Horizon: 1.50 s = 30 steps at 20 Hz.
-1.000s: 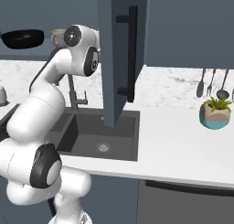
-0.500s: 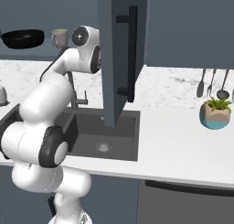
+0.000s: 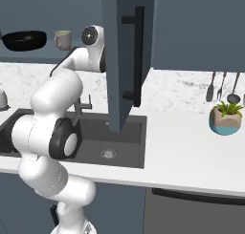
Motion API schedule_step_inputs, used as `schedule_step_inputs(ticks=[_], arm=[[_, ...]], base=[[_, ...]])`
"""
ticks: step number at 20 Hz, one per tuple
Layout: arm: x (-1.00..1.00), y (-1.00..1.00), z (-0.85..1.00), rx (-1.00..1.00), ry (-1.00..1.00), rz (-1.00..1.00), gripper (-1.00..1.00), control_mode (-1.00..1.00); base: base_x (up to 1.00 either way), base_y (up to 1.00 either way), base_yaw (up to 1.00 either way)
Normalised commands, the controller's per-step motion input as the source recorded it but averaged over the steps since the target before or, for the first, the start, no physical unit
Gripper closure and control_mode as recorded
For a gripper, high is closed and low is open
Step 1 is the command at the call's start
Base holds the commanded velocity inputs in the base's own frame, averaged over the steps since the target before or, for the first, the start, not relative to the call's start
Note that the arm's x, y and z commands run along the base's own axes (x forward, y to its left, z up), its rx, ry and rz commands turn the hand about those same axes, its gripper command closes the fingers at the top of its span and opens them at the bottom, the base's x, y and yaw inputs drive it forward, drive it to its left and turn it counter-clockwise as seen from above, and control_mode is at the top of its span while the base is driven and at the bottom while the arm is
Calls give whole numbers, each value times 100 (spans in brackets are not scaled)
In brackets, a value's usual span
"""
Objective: Gather all objects into one cabinet and sort the glasses and bowls to opposite sides.
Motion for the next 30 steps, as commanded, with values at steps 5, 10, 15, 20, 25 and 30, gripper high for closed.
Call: schedule_step_inputs(ticks=[5, 10, 15, 20, 25, 30], arm=[[24, -22, 0, 0, 0, 0, 100, -100], [17, -25, 0, 0, 0, 0, 100, -100], [19, -17, 0, 0, 0, 0, 100, -100], [26, -1, 0, 0, 0, -1, 100, -100], [39, 0, 0, 0, 0, -7, 100, -100], [30, 0, 0, 0, 0, -5, 100, -100]], base=[[0, 0, 0], [0, 0, 0], [0, 0, 0], [0, 0, 0], [0, 0, 0], [0, 0, 0]])
